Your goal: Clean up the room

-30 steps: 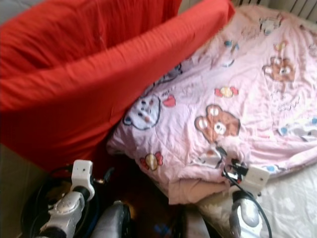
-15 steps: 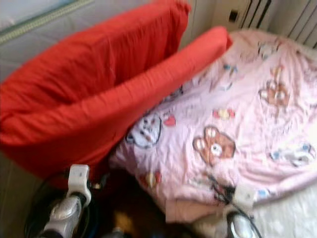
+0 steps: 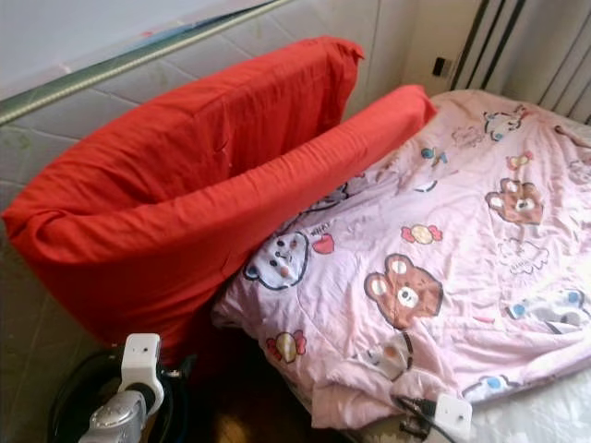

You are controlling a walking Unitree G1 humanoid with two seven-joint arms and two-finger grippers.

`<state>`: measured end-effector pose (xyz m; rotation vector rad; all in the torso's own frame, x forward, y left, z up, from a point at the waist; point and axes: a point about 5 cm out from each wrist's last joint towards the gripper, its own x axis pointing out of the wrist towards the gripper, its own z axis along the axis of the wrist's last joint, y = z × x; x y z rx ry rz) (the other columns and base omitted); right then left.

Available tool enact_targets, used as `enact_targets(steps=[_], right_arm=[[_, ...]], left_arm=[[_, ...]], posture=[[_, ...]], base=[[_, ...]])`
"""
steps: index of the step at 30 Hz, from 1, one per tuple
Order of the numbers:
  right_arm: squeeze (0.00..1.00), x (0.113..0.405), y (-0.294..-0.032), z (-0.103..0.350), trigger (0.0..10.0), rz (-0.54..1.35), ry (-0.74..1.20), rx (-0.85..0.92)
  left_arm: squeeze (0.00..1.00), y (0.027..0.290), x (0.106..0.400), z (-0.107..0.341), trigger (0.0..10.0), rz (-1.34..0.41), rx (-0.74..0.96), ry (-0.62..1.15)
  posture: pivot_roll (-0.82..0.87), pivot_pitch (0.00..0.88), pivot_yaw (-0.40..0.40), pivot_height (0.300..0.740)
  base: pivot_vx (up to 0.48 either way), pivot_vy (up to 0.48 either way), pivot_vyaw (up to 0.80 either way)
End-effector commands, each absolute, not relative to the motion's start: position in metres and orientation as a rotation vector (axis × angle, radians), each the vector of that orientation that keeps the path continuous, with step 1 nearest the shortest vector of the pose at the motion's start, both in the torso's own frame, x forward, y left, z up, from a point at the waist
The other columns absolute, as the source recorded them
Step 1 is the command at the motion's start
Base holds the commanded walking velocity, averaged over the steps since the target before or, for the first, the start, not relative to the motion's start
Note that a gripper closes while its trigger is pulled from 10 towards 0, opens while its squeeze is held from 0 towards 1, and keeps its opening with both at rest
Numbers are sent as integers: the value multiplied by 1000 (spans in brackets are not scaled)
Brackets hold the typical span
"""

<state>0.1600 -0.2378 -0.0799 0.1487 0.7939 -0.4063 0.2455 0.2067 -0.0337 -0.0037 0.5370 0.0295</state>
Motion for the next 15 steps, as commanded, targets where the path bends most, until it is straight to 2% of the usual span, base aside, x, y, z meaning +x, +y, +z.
enact_targets(steps=[1, 15], right_arm=[[0, 157, -241, -80, 10000, -433, 796, 145], [0, 176, -239, -73, 10000, -408, 751, 138]], left_arm=[[0, 211, 239, -39, 10000, 51, -17, 571], [0, 208, 234, -43, 10000, 31, 1, 584]], posture=[[80, 83, 16, 740], [82, 78, 14, 740]], base=[[0, 0, 0], [0, 0, 0]])
